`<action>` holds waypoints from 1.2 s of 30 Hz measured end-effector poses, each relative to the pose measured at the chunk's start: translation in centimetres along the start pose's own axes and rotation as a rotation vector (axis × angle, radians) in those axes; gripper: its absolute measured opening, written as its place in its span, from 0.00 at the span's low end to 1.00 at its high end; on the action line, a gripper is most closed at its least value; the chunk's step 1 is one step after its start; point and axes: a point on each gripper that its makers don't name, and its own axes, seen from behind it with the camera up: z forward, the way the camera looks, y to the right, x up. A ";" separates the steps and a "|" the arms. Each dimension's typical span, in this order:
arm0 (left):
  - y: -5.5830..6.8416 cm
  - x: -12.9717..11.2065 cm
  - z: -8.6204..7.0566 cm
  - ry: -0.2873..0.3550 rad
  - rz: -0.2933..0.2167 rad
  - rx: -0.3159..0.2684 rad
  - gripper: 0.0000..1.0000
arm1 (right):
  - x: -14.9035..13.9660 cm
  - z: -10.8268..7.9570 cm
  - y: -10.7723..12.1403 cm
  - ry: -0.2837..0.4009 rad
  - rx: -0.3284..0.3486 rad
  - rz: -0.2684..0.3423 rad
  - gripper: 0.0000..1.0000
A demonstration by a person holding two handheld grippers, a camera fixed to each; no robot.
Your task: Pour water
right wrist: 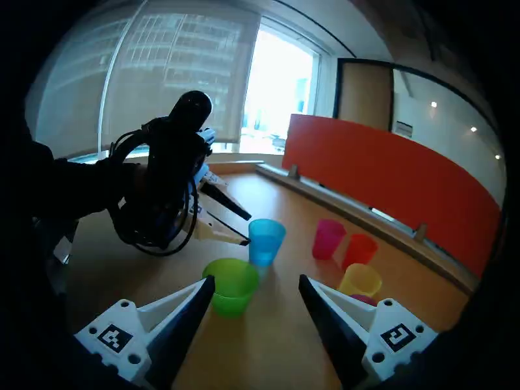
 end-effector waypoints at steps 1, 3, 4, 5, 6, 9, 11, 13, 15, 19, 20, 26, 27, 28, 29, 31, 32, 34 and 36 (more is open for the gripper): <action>0.0 0.0 0.1 -0.001 0.001 -0.003 0.90 | -0.1 0.2 -0.1 -0.003 0.004 -0.002 1.00; 0.0 0.0 0.4 -0.003 0.004 -0.008 0.90 | -0.3 0.5 -0.2 -0.010 0.011 -0.005 1.00; -0.1 0.0 0.5 -0.007 0.005 -0.010 0.90 | -0.4 0.6 -0.3 -0.013 0.014 -0.006 1.00; -0.1 0.0 0.6 -0.010 0.005 -0.012 0.90 | -0.4 0.8 -0.3 -0.017 0.016 -0.007 1.00; -0.1 0.0 0.7 -0.013 0.006 -0.014 0.90 | -0.5 0.9 -0.4 -0.020 0.019 -0.008 1.00; 0.1 -0.1 1.2 -0.022 0.010 -0.032 0.90 | -0.9 1.3 -0.5 -0.027 0.028 -0.008 1.00; 0.2 -0.1 1.5 -0.026 0.013 -0.040 0.90 | -1.0 1.4 -0.5 -0.031 0.033 -0.008 1.00; 0.2 0.0 1.8 -0.029 0.015 -0.044 0.90 | -1.2 1.6 -0.5 -0.035 0.036 -0.008 1.00; 0.2 0.1 2.1 -0.030 0.015 -0.046 0.90 | -1.4 1.7 -0.5 -0.039 0.038 -0.008 1.00; 0.3 0.0 2.7 -0.038 0.017 -0.055 0.90 | -2.0 1.9 -0.4 -0.050 0.041 -0.008 1.00; 0.3 0.1 2.8 -0.039 0.018 -0.055 0.90 | -2.1 2.0 -0.4 -0.052 0.042 -0.008 1.00; 0.4 0.1 3.5 -0.041 0.026 -0.063 0.90 | -2.7 2.4 -0.3 -0.061 0.048 -0.002 1.00; 0.4 0.1 3.7 -0.040 0.027 -0.064 0.90 | -2.8 2.4 -0.3 -0.063 0.049 0.000 1.00; 0.4 0.1 3.7 -0.039 0.030 -0.064 0.90 | -3.0 2.5 -0.3 -0.064 0.051 0.001 1.00; 0.4 0.1 3.8 -0.038 0.034 -0.065 0.90 | -3.0 2.5 -0.3 -0.066 0.053 0.002 1.00; 0.5 0.1 3.9 -0.037 0.040 -0.067 0.90 | -3.2 2.6 -0.4 -0.069 0.055 0.004 1.00; 0.5 0.1 4.0 -0.038 0.043 -0.069 0.90 | -3.2 2.7 -0.4 -0.070 0.056 0.004 1.00; 0.6 0.2 4.1 -0.036 0.048 -0.072 0.90 | -3.3 2.8 -0.5 -0.072 0.058 0.004 1.00; 0.7 0.3 4.2 -0.032 0.049 -0.075 0.90 | -3.4 2.9 -0.6 -0.074 0.058 0.003 1.00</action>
